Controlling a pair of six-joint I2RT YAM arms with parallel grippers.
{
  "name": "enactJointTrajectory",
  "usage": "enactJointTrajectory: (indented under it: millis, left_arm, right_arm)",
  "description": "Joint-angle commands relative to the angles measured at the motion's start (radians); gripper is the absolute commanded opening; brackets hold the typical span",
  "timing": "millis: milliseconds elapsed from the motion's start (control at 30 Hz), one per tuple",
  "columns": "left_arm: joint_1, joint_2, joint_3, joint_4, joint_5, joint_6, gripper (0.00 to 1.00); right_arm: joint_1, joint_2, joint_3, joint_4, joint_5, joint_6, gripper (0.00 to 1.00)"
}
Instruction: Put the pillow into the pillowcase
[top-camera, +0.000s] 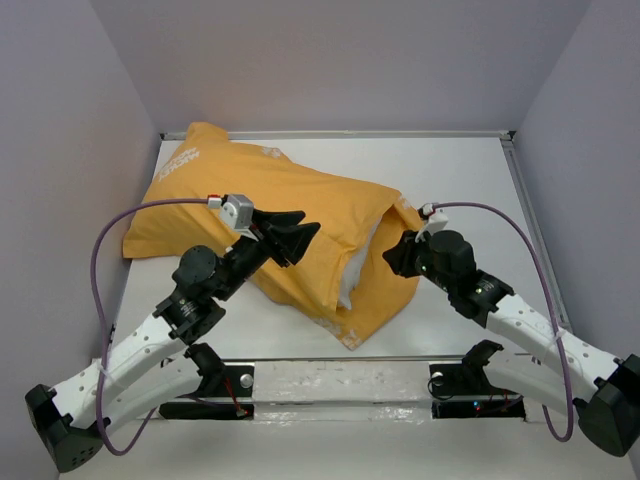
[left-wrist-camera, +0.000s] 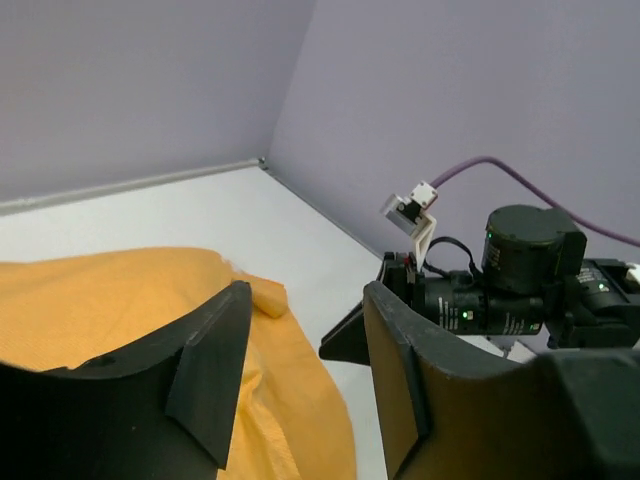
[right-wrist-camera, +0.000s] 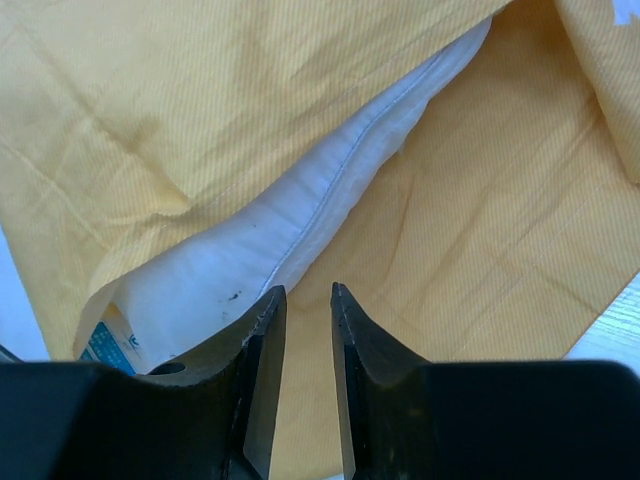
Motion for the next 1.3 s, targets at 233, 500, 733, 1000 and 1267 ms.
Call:
enactJointTrajectory:
  millis: [233, 500, 733, 1000, 1267]
  left_arm:
    - [-0.016, 0.153, -0.126, 0.244, 0.028, 0.021, 0.75]
    - [-0.167, 0.389, -0.040, 0.142, -0.251, 0.176, 0.91]
    - [-0.257, 0.563, 0.079, -0.036, -0.414, 0.251, 0.66]
    - [-0.326, 0.774, 0.171, -0.133, -0.530, 0.323, 0.81]
    - [-0.314, 0.867, 0.167, -0.104, -0.605, 0.319, 0.76]
  right_arm:
    - [0.000, 0.084, 0.020, 0.155, -0.013, 0.004, 0.31]
    - [-0.009, 0.049, 0.012, 0.096, 0.030, -0.005, 0.31]
    - [-0.009, 0.033, 0.032, 0.035, 0.034, -0.013, 0.31]
    - [-0.019, 0.004, 0.034, 0.004, 0.031, -0.015, 0.31]
    - [-0.019, 0.004, 0.020, 0.001, 0.011, -0.002, 0.31]
